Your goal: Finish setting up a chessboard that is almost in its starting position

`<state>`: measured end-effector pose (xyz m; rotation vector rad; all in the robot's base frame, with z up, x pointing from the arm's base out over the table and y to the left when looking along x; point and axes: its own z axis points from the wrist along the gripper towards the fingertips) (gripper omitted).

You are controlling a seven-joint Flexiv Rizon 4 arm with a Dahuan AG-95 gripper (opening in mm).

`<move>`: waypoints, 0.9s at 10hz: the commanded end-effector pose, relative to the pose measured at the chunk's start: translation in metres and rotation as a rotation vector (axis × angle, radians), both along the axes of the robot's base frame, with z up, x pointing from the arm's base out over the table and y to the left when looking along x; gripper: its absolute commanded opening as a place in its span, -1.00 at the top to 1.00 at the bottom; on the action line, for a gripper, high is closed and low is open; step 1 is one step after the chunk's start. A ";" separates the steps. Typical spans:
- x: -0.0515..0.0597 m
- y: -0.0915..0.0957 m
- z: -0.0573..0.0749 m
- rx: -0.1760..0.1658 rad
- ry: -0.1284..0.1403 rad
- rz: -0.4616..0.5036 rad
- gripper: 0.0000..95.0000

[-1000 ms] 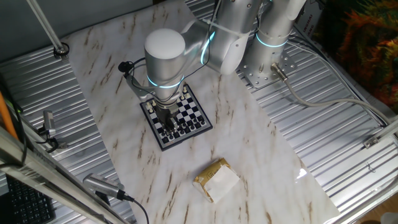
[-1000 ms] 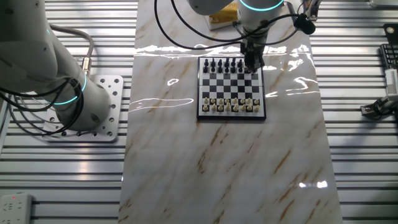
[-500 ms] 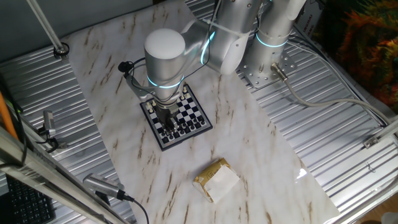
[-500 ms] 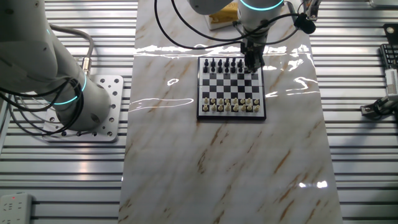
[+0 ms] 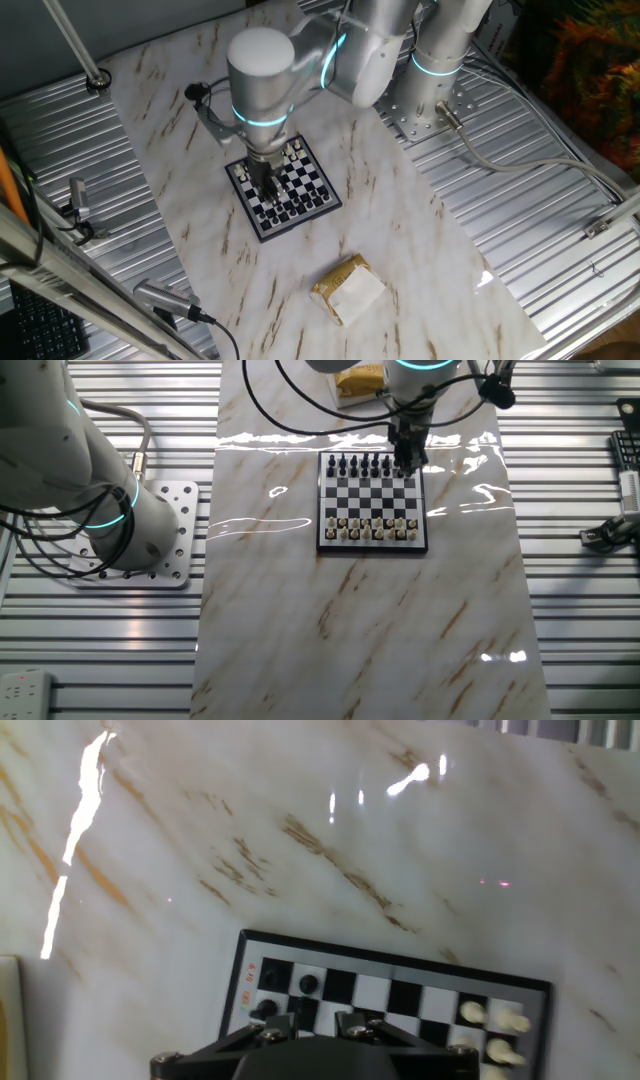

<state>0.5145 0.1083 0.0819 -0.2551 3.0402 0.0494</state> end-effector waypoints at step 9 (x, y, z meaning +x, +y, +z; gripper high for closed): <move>-0.021 -0.064 0.044 -0.035 0.017 -0.153 0.60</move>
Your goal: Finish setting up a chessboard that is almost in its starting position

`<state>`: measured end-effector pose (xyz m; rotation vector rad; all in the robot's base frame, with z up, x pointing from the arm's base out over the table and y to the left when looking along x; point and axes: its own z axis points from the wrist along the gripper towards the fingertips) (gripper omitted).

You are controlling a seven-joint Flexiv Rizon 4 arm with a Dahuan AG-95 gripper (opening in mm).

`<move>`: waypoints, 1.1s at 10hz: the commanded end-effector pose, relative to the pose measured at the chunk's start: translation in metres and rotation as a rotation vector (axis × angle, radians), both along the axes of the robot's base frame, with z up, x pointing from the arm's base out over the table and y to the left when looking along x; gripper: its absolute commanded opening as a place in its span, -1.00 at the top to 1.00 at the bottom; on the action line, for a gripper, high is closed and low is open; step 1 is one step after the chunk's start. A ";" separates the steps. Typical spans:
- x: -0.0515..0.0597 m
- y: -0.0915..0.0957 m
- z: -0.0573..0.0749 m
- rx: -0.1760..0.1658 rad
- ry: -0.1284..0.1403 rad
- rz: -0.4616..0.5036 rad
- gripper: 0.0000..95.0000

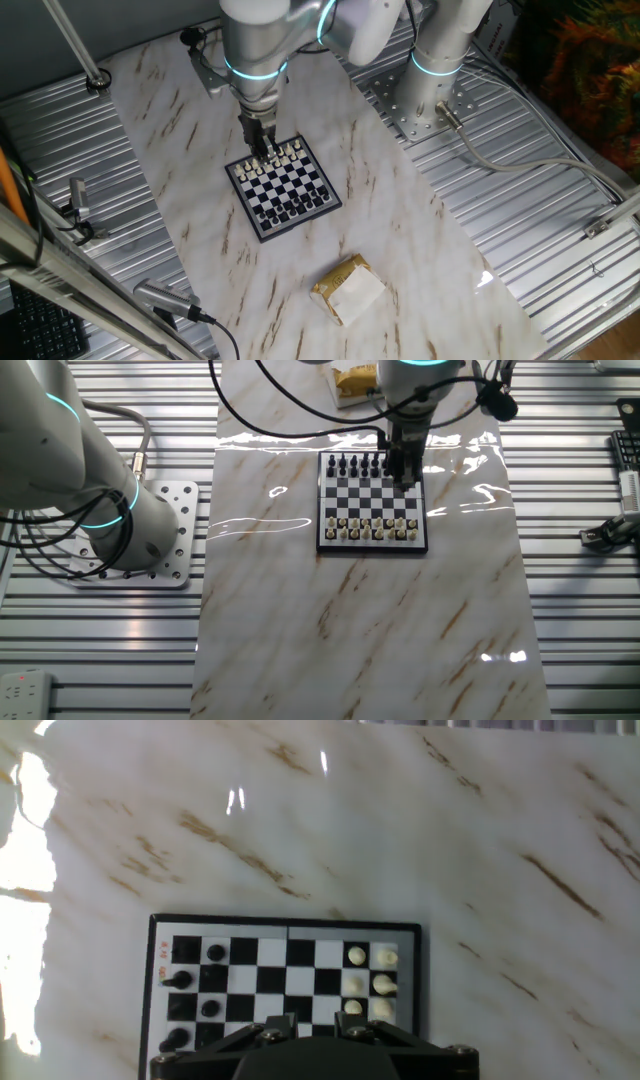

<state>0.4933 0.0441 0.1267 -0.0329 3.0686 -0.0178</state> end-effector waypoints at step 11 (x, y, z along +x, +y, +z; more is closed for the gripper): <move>0.005 0.002 0.003 0.019 0.005 0.014 0.60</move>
